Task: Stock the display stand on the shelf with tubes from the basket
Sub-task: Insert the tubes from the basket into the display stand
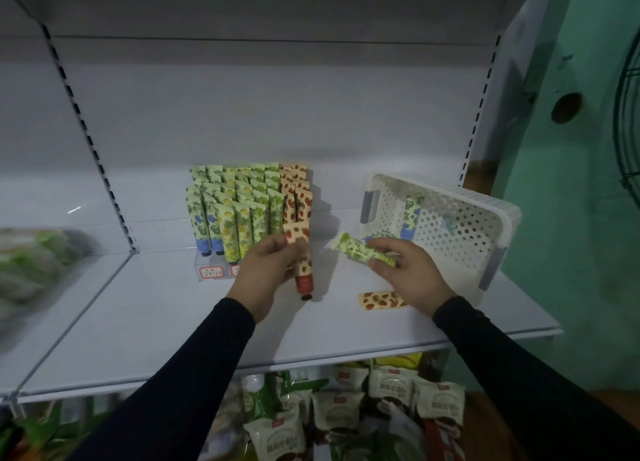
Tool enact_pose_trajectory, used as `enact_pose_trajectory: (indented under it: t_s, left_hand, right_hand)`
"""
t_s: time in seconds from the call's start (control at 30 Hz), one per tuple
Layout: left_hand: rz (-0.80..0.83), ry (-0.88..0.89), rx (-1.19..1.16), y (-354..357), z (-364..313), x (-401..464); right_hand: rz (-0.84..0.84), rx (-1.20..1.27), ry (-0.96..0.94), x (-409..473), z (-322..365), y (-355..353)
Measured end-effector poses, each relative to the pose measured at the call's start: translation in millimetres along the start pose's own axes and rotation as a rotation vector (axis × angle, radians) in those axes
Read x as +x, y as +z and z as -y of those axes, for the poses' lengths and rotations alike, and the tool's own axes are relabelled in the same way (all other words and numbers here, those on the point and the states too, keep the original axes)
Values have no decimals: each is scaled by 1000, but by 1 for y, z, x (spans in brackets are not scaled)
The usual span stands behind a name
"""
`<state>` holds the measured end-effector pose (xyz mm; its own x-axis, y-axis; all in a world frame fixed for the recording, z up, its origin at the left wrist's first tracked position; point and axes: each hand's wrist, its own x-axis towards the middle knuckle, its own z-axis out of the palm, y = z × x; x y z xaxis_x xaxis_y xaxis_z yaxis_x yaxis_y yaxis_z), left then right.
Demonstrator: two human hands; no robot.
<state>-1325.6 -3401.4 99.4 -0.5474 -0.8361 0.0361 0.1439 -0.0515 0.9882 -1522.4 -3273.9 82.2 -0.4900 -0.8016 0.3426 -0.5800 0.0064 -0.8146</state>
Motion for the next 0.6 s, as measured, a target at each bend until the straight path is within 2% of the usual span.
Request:
enact_pose_trajectory:
  t_s: [0.07, 0.17, 0.3, 0.37, 0.5, 0.6]
  left_hand:
    - [-13, -43, -185, 2, 3, 0]
    - [-20, -42, -266, 13, 11, -3]
    - [-15, -120, -449, 25, 15, -5]
    - [17, -121, -445, 27, 14, -5]
    - [-47, -87, -189, 28, 21, -7]
    - [-49, -92, -193, 22, 24, -9]
  right_hand:
    - [13, 199, 39, -1, 13, 7]
    - [38, 399, 101, -5, 29, 25]
    - [108, 313, 114, -11, 38, 48]
    - [98, 279, 116, -12, 39, 50]
    - [168, 200, 103, -14, 39, 51]
    - [246, 139, 85, -13, 36, 40]
